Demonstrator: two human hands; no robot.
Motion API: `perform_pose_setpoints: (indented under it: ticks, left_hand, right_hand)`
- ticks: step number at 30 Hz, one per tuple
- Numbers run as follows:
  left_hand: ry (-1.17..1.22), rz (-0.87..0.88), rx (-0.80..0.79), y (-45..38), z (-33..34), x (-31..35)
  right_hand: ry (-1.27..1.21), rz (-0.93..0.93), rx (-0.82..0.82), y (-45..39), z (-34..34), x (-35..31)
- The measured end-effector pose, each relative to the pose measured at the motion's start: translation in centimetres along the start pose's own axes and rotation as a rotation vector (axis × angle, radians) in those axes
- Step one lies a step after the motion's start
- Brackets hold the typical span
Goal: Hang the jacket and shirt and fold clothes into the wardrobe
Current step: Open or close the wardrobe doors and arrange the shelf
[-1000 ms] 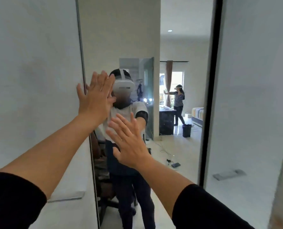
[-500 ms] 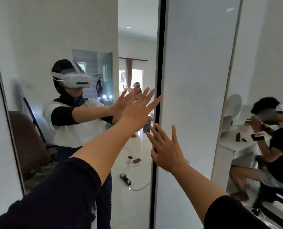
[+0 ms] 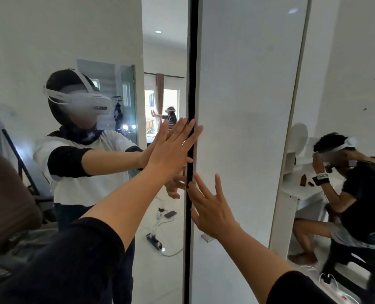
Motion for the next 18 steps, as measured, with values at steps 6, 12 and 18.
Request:
perform_pose_setpoints:
  ticks: [6,12,18]
  left_hand:
    - [0.054,0.028,0.184,-0.2,0.5,0.4]
    - [0.248,0.152,0.324,-0.2,-2.7,2.9]
    - [0.298,0.244,0.453,-0.5,-7.0,7.2]
  right_hand:
    - [0.081,0.061,-0.013,0.2,-1.1,-0.2]
    - [0.165,0.092,-0.083,4.1,-2.6,1.0]
    - [0.274,0.176,-0.084,8.5,-6.3,2.9]
Point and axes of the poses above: each hand's wrist, its own y-axis away from the middle knuckle, its own z-axis out of the palm, x = y × z, the point moved 8 cm from there along -y, towards the middle knuckle, and after that the axes turned 9 degrees about -y, right-handed, at the moved point
